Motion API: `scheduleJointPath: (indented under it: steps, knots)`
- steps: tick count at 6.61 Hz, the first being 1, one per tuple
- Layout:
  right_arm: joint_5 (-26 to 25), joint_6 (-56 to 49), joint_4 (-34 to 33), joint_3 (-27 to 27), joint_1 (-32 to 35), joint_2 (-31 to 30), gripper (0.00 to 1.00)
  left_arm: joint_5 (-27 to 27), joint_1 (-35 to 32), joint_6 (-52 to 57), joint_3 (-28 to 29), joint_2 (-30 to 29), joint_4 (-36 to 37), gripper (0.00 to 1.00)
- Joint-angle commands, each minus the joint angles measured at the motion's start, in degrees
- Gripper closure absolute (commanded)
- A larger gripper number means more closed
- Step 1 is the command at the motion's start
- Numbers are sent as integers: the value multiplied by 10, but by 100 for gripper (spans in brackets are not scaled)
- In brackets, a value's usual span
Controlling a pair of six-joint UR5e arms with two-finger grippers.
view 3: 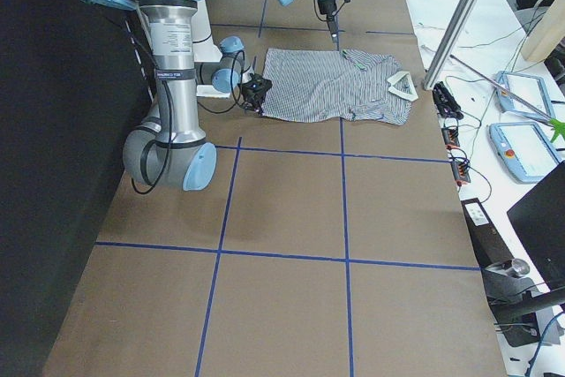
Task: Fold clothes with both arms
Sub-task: 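Move both grippers down to the shirt hem nearest the robot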
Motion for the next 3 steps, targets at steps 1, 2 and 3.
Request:
scheduleJointPath:
  steps: [1,2,3]
  knots:
    - [1,0,-6,14,-2,-1,100,54,70,-46,-116,103,7,36]
    - [1,-1,-8,15,-1,-5,100,58,91,-65,-173,166,43,36]
    - [1,-1,-10,18,-1,-11,100,130,157,-112,-210,193,89,36]
